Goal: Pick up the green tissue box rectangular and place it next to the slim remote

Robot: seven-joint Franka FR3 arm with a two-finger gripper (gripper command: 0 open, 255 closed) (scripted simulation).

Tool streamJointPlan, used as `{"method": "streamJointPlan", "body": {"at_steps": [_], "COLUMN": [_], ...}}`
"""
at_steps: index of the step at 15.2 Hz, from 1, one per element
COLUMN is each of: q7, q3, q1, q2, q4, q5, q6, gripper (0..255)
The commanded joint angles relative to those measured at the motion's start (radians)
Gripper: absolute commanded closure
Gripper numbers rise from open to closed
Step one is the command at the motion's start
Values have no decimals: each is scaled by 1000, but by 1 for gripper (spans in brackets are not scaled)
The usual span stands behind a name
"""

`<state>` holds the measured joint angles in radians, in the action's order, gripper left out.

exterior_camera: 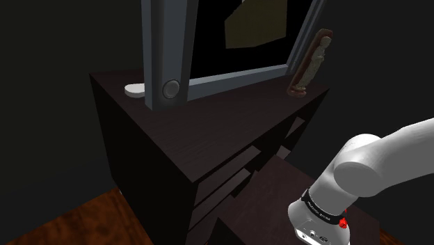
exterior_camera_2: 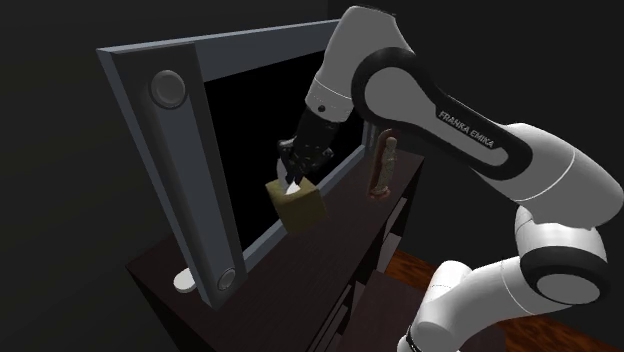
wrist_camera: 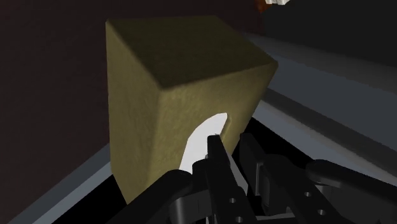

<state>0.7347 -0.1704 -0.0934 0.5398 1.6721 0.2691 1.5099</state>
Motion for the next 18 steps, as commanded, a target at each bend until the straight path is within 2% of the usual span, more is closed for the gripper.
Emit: {"method": "streamJointPlan", "body": {"at_steps": [1,2,18], "q7": [51,82,30], "q3": [-49,-78,-87], "q1": [4,7,15], "q2": [-23,-34,102], "q4": [-18,-30,308], "q5": [2,2,38], "q6": [19,26,225], "gripper": [255,255,255]}}
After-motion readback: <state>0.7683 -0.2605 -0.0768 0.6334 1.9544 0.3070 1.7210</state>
